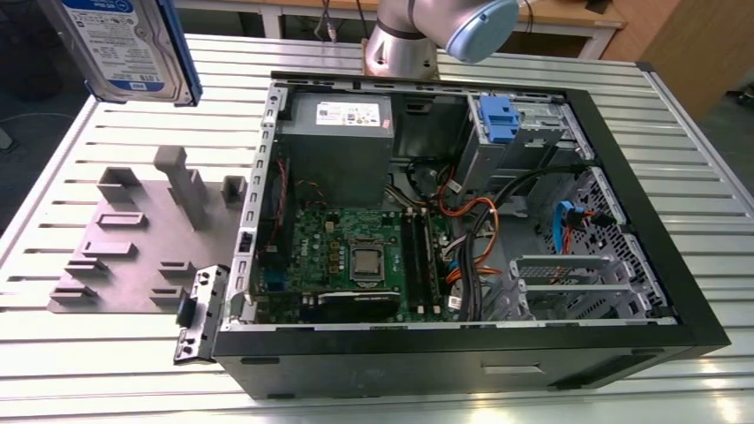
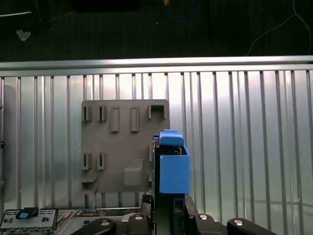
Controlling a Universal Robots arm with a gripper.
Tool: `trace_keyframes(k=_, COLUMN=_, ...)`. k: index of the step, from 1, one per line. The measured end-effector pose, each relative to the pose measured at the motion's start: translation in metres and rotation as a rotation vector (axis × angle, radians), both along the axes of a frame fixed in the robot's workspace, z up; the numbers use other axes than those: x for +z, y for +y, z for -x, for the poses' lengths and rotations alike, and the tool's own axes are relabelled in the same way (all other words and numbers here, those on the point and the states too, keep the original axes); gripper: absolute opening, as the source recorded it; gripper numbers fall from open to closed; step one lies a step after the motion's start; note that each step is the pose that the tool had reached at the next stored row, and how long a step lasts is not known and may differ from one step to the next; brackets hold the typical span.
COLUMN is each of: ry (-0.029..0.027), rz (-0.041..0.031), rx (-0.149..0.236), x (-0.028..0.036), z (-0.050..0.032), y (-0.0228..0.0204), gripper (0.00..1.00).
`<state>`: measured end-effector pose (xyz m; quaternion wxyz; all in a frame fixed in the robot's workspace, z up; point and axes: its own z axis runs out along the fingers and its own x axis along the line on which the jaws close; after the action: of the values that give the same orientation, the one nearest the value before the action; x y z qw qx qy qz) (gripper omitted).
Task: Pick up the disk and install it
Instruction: 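Pick up the disk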
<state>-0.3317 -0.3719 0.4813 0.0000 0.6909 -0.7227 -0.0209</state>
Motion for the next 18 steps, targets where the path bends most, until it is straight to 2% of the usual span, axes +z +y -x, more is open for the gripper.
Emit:
trace_keyframes(k=9, ry=-0.0001, rz=0.0, rx=0.0, x=0.0, z=-0.0004, y=0.0, gripper=0.35)
trace_keyframes(k=18, ry=-0.0001, rz=0.0, rx=0.0, x=-0.0001, z=-0.0052, y=0.0001, gripper=0.35)
